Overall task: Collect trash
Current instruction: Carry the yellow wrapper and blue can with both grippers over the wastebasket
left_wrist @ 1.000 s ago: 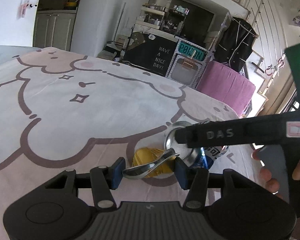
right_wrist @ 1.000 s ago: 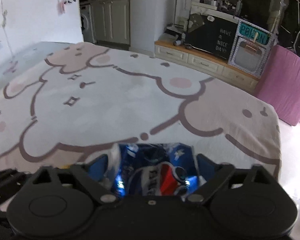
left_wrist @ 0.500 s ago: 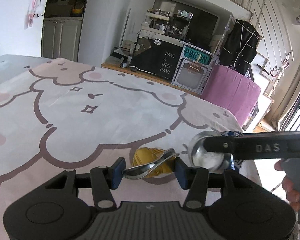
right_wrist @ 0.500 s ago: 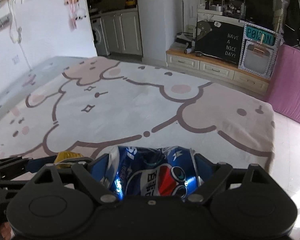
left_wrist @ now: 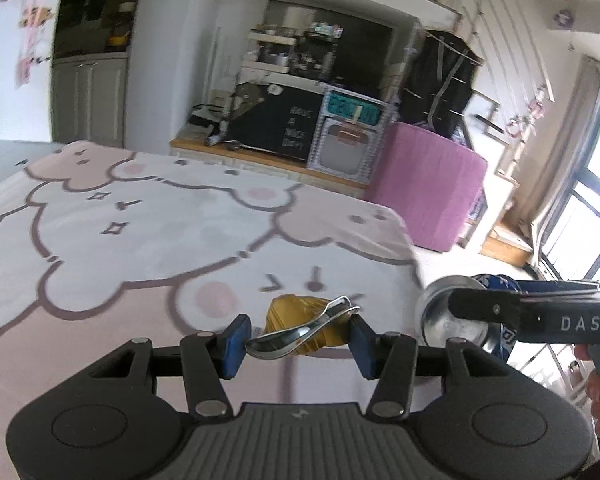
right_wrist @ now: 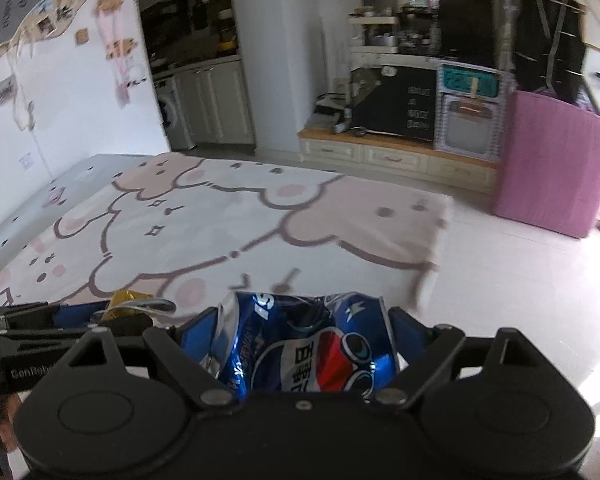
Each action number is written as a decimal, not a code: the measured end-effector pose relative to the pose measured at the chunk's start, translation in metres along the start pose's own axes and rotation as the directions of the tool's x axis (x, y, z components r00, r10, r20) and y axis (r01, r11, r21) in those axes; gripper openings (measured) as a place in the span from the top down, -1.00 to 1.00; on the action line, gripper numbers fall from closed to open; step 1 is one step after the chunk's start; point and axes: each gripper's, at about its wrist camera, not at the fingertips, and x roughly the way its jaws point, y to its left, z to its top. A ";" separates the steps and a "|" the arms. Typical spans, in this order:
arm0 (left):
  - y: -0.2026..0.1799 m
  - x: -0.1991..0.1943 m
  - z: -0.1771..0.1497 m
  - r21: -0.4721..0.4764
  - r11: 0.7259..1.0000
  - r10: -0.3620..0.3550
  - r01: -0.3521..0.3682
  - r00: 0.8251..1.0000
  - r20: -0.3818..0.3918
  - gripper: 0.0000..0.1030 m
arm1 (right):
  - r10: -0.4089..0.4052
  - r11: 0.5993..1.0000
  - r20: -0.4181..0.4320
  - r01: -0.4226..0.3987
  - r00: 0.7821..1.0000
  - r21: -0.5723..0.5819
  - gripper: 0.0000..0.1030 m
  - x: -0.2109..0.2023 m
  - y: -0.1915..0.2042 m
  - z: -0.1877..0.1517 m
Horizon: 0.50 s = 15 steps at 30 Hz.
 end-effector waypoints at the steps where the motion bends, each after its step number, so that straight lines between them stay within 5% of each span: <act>1: -0.008 -0.001 -0.002 0.010 1.000 -0.008 0.008 1.000 0.001 -0.03 | -0.011 1.000 0.005 0.011 1.000 0.008 -0.74 -0.008 -0.007 -0.005; 15: -0.138 0.002 -0.057 0.112 0.983 -0.144 0.147 0.989 -0.039 -0.03 | -0.178 0.975 0.031 0.172 0.984 0.140 -0.74 -0.105 -0.119 -0.100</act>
